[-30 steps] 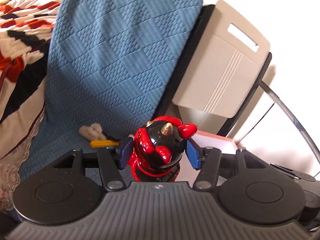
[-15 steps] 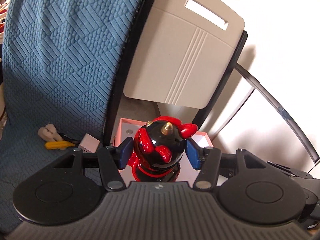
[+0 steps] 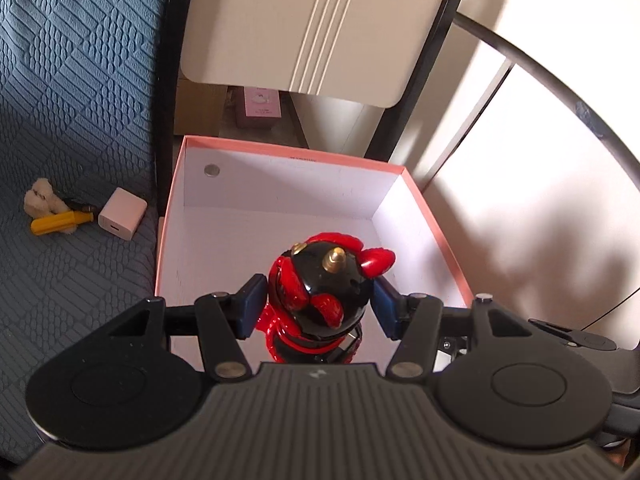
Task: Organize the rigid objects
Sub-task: 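Lower the toy figure into the box and open the left tool, then withdraw the left tool from the box back toward the cushion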
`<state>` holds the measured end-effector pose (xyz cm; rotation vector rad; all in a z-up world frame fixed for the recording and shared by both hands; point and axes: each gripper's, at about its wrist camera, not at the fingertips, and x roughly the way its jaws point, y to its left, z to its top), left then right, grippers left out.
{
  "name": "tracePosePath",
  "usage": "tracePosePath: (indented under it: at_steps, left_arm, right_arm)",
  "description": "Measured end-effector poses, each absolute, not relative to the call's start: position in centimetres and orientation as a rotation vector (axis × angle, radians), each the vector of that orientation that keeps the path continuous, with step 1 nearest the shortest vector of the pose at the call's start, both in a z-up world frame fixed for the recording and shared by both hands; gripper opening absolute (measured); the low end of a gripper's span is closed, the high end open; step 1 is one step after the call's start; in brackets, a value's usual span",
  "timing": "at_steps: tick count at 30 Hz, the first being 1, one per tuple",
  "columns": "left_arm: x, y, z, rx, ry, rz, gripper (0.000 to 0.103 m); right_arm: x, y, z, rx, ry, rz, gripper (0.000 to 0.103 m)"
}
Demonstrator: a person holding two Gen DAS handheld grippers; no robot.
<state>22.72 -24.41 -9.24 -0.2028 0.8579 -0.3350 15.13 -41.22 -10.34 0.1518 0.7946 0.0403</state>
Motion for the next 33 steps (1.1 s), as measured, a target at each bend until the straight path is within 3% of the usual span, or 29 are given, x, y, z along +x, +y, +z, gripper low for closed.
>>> tracePosePath:
  at_steps: [13, 17, 33]
  left_arm:
    - [21.3, -25.9, -10.9, -0.171, 0.891, -0.347, 0.063]
    - [20.8, -25.5, -9.3, -0.164, 0.830, -0.352, 0.072]
    - [16.6, -17.4, 1.1, -0.192, 0.588, -0.301, 0.073]
  right_arm:
    - [14.4, -41.1, -12.3, 0.166, 0.841, 0.056, 0.045]
    - [14.5, -41.0, -11.3, 0.178, 0.824, 0.061, 0.054]
    - [12.9, -36.1, -2.9, 0.142, 0.651, 0.125, 0.054]
